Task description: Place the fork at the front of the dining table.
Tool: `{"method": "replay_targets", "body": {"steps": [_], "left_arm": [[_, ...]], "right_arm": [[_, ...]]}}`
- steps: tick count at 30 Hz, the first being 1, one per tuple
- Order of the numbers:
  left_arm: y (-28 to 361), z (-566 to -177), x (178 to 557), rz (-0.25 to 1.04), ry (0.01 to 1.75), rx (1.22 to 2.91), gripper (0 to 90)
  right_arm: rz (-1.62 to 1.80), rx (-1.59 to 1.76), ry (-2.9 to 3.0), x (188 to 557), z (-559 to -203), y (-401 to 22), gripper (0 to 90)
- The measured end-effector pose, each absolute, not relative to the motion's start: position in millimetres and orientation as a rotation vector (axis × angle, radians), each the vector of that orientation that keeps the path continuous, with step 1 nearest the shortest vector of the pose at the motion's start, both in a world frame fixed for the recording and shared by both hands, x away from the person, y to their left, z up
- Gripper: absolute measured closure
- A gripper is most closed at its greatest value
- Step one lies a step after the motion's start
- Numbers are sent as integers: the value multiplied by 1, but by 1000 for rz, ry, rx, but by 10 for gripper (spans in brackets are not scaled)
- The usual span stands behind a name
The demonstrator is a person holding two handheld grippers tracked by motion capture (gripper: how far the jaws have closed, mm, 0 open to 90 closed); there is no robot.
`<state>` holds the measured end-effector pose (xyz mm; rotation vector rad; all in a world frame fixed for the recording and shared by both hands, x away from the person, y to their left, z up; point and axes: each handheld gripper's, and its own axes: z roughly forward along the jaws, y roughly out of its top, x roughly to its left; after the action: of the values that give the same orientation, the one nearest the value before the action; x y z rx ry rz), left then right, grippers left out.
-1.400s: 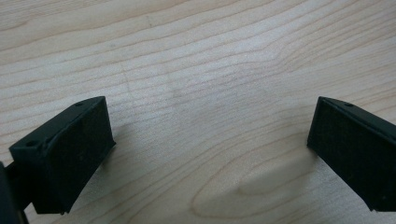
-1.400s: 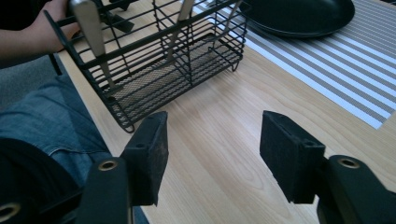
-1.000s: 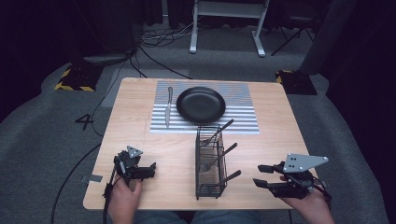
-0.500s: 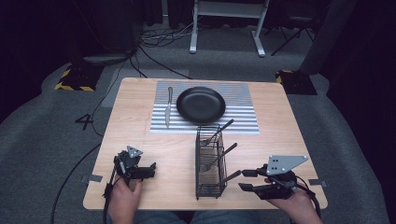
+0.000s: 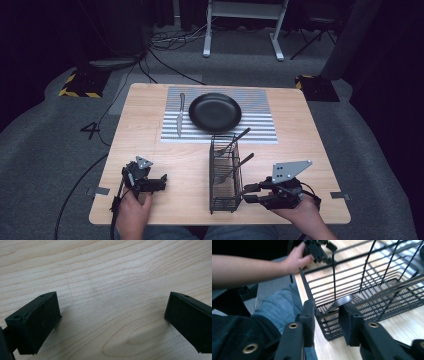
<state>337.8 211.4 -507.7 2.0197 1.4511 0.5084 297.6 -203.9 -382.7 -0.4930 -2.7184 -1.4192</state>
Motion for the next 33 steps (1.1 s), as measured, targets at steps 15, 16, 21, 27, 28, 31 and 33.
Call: {"method": "replay_targets", "body": {"steps": [15,16,21,27,28,31,33], "left_arm": [[211,-508,338,508,1451,2020,2],[211,-508,338,508,1451,2019,2],[211,-508,338,508,1451,2020,2],[211,-508,338,508,1451,2019,2],[211,-508,338,508,1451,2019,2],[211,-508,338,508,1451,2019,2],[211,-508,338,508,1451,2019,2]], "right_arm": [[-1448,-502,-2767,294,-380,-196,799],[-1462,-500,-2764,294,-378,-195,803],[-1505,-491,-2755,299,-372,-188,833],[-1569,-471,-2733,304,-359,-183,863],[-1577,-466,-2732,304,-357,-182,863],[-1598,-449,-2745,304,-347,-183,863],[-1613,-437,-2759,304,-338,-185,863]]}}
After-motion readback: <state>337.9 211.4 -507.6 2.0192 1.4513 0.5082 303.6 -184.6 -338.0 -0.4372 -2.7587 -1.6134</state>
